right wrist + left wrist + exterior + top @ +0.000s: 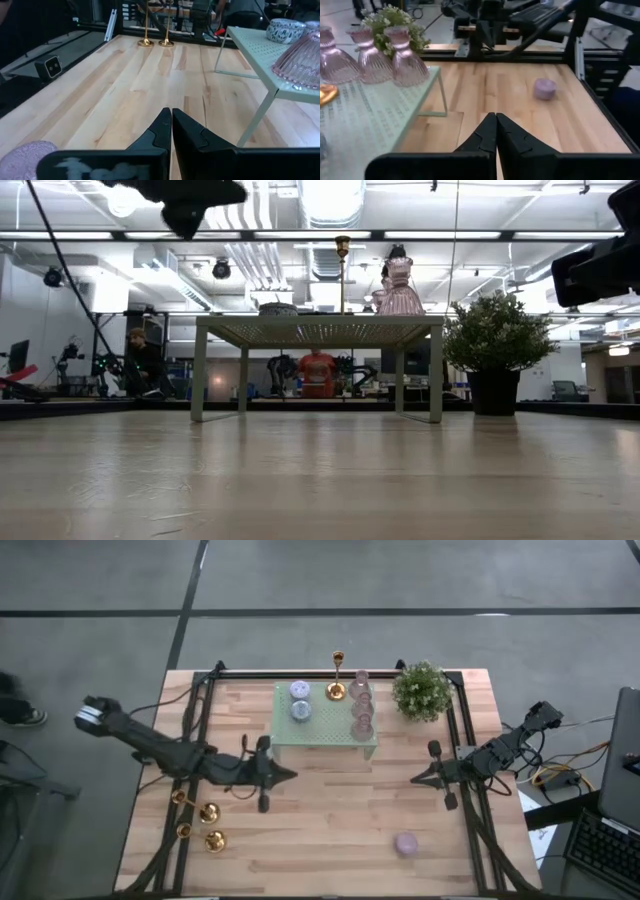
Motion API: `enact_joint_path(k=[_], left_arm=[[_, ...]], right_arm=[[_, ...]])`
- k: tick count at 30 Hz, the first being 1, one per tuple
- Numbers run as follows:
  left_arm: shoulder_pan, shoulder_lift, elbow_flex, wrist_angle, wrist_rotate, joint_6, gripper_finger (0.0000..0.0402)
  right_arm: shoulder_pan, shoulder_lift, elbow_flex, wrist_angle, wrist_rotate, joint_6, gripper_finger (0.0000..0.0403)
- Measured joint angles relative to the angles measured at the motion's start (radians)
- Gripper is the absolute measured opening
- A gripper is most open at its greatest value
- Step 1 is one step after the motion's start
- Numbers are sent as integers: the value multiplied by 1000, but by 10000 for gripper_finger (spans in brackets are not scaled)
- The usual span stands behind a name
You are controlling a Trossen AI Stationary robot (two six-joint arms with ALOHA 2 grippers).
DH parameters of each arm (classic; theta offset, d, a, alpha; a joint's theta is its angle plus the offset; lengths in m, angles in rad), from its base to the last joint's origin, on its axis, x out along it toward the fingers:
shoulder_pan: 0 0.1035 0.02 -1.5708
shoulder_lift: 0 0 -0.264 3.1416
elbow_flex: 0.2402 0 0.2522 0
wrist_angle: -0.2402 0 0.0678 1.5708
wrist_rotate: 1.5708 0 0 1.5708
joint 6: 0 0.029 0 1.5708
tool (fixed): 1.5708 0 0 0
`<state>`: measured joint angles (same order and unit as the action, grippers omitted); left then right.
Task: Pick & Place candle stick holders
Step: Put the pink scented candle on the shelf
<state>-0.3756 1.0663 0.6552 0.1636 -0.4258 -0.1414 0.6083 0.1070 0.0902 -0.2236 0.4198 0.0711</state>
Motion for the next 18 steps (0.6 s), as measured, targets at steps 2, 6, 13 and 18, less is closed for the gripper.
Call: enact_joint_path(k=[2, 6, 13, 18], left_arm=[[-4, -43, -62, 44, 27, 8, 9], [7, -142, -189, 171, 122, 154, 7], [72, -351, -333, 227, 279, 183, 4], [106, -450, -428, 224, 331, 131, 4]], right_arm=[[0, 0, 0, 12, 0, 6, 8], [0, 0, 0, 131, 0, 18, 8], [0, 0, 0, 339, 0, 87, 8], [0, 20, -5, 351, -10, 111, 8]])
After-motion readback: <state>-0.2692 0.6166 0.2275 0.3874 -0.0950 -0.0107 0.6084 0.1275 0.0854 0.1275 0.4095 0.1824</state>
